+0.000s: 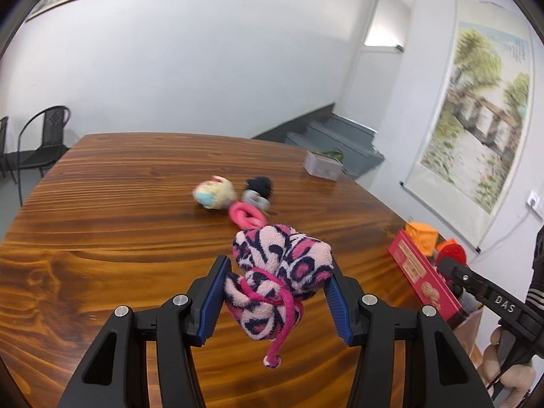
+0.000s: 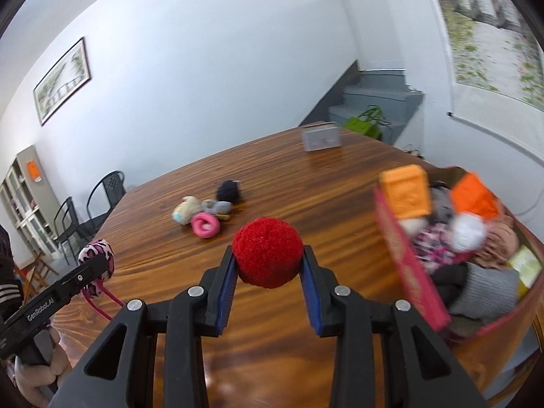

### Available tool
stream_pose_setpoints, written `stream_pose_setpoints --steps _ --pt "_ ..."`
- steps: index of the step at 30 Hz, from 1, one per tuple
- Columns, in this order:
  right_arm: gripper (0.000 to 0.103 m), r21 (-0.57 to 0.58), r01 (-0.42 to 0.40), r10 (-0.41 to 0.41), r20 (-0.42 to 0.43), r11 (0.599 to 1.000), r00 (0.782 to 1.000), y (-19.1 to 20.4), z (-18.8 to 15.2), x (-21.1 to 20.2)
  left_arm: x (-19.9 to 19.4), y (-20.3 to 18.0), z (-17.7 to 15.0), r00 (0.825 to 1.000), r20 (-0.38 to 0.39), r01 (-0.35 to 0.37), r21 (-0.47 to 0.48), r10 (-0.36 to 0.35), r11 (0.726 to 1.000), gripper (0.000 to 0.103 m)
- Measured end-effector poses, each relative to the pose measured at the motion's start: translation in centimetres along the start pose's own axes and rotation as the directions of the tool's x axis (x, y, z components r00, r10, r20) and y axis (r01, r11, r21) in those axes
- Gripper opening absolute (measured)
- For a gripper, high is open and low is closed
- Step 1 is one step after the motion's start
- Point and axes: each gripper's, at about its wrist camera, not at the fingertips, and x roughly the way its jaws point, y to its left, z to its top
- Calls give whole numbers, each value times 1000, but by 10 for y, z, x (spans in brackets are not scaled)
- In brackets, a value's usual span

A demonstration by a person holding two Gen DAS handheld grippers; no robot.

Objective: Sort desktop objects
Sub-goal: 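Carry the leopard sock ball and red pompom over the red tin tray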

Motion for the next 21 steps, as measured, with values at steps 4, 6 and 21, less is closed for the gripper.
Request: stream_pose_setpoints --steps 4,6,21 --pt "39 56 60 -62 38 997 997 -46 -4 -27 18 -33 -1 998 -35 48 42 -47 998 56" --pt "39 82 93 -97 54 992 994 -68 -3 -40 27 -51 -2 996 -52 76 62 -73 995 56" --pt "39 112 283 -288 23 952 957 -155 -4 -62 68 -159 1 965 -155 238 186 -211 953 56"
